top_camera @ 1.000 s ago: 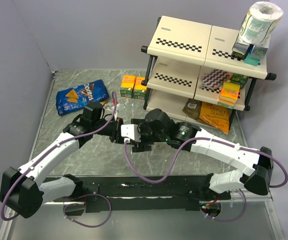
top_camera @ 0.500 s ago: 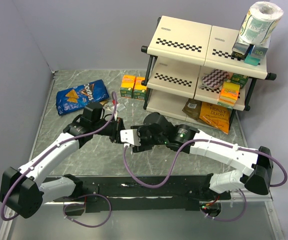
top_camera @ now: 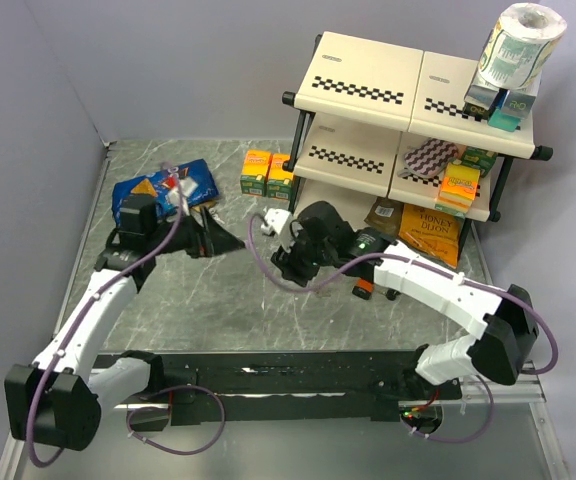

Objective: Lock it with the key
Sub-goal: Place the lock at the center of the board.

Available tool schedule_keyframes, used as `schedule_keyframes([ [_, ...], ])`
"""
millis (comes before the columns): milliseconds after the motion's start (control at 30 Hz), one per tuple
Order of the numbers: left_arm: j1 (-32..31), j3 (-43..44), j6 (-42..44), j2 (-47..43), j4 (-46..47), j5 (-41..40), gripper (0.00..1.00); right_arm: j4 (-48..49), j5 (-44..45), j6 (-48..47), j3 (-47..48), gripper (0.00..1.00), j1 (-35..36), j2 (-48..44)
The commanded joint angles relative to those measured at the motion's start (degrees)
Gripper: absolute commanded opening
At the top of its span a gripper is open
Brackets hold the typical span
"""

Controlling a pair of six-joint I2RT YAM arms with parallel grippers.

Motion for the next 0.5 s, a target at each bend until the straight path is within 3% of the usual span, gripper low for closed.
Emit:
schedule_keyframes([
  [0,5.59,-0.45,-4.25,-3.09,6.03,-5.24,0.96,4.74,2.38,24.07,-2.04,0.00,-1.06,2.61],
  [167,8.41,-0.53,-3.02,-5.73,5.42,-16.47,0.96,-0.87,7.15,35.36,2.07,0.00,-1.24,12.45],
  [300,9.46,-3.07,-3.72,-7.05,9.10,-15.37,0.96,-3.43,9.26,45.01,1.92,0.00,-1.24,17.91],
  [467,9.81,-5.01,-5.48,-5.91,10.95,-13.34,0.96,-2.02,11.38,49.69,-0.47,0.00,-1.32,18.96],
])
